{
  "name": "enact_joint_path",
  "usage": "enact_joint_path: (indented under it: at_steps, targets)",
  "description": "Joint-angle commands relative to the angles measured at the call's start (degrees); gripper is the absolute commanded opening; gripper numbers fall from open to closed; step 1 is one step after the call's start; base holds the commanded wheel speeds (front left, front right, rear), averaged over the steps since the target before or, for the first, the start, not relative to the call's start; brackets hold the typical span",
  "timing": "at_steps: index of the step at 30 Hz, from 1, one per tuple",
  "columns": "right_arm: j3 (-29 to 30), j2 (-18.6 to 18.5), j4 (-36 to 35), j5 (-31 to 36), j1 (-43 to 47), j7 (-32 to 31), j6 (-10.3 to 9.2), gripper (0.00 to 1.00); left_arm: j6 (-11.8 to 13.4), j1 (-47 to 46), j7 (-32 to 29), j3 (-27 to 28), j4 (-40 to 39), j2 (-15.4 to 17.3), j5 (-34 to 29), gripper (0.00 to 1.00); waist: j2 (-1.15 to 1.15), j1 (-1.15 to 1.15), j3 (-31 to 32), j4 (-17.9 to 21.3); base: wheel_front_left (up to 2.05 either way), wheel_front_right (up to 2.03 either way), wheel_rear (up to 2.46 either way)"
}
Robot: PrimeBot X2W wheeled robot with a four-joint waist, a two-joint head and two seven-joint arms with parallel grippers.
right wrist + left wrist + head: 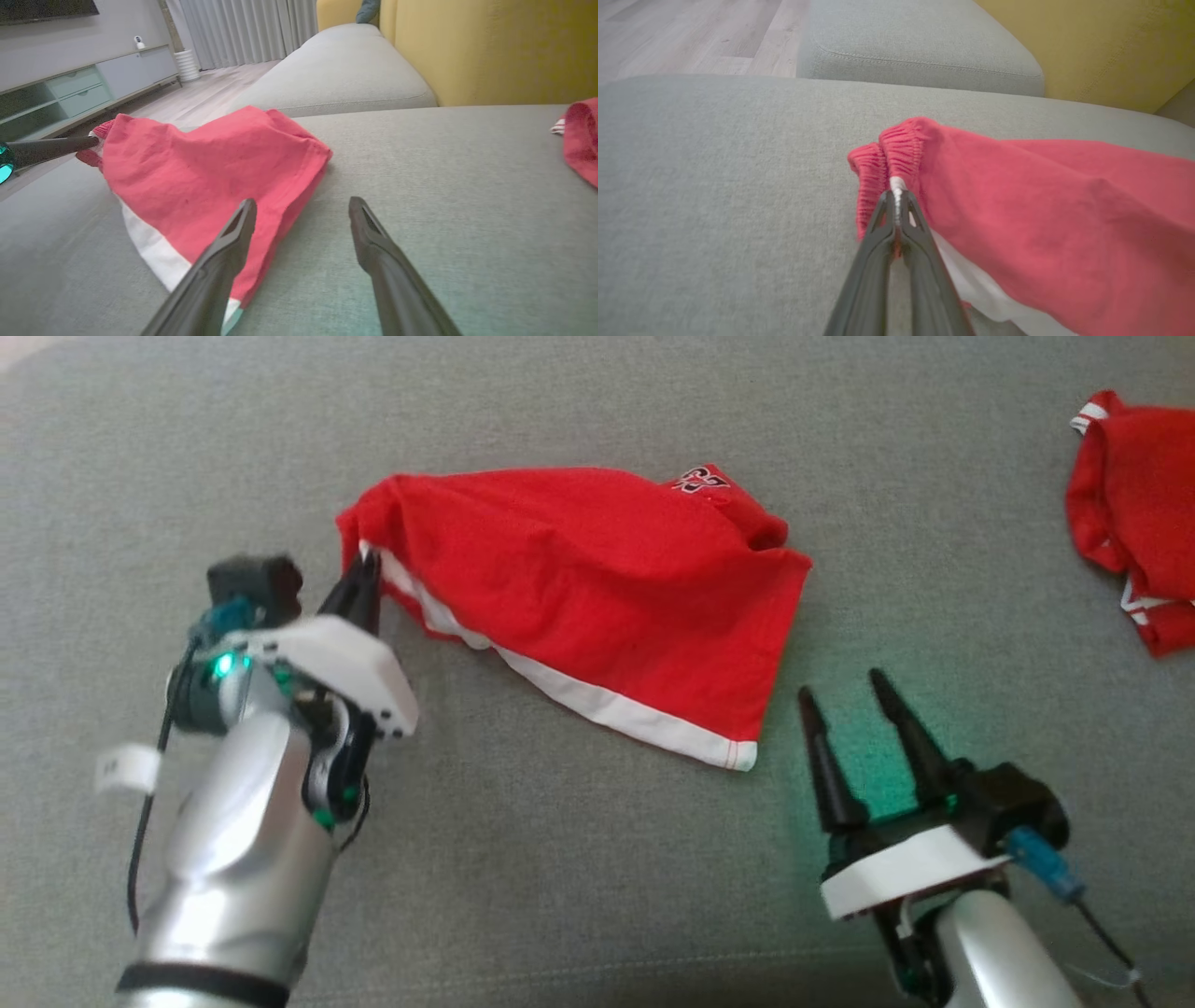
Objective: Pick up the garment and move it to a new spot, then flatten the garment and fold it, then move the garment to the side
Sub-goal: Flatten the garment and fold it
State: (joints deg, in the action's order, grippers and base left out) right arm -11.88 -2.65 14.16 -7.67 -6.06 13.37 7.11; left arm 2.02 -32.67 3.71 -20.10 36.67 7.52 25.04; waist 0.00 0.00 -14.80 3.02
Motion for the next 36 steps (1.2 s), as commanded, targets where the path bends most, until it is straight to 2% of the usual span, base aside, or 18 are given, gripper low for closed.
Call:
enact_joint_path:
  at_steps: [1, 8, 14, 33, 34, 35, 36]
  targets:
    - [-1.7, -0.2, -1.3, -0.2, 0.5, -0.2, 0.37, 1.00, 0.4, -0.4, 0.7, 2.0, -2.0, 2.2, 0.2, 0.00, 0.00, 0.00, 0.3, -0.3, 0.00, 0.00, 0.00]
    - [-5.4, -0.2, -1.6, 2.1, 4.3, -2.2, 0.37, 1.00, 1.5, 7.4, 1.8, 2.5, -8.1, 2.3, 1.8, 0.00, 0.00, 0.00, 1.5, -2.0, 0.00, 0.00, 0.00]
    - [-5.3, -0.2, -0.7, 3.4, 5.4, -2.9, 0.37, 1.00, 2.9, 11.8, 0.9, 2.8, -12.1, 2.7, 2.8, 0.00, 0.00, 0.00, 1.4, -3.2, 0.00, 0.00, 0.00]
    - [-9.1, -0.2, 11.4, 3.7, -3.4, -0.9, 0.37, 1.00, 4.4, 11.9, 0.0, 2.1, -14.7, 3.1, 3.1, 0.00, 0.00, 0.00, -0.8, -5.4, 0.00, 0.00, 0.00]
    - [-9.3, -0.2, 11.8, 3.7, -3.6, -0.9, 0.37, 0.98, 4.4, 11.8, 0.0, 2.1, -14.7, 3.2, 3.1, 0.00, 0.00, 0.00, -0.8, -5.4, 0.00, 0.00, 0.00]
    - [-9.8, -0.2, 12.5, 3.4, -4.1, -0.7, 0.37, 0.58, 4.4, 11.8, 0.1, 2.2, -14.6, 3.3, 3.2, 0.00, 0.00, 0.00, -0.9, -5.4, 0.00, 0.00, 0.00]
    - [-10.0, -0.2, 12.7, 3.4, -4.4, -0.5, 0.37, 0.47, 4.5, 11.7, 0.2, 2.2, -14.6, 3.3, 3.2, 0.00, 0.00, 0.00, -0.8, -5.3, 0.00, 0.00, 0.00]
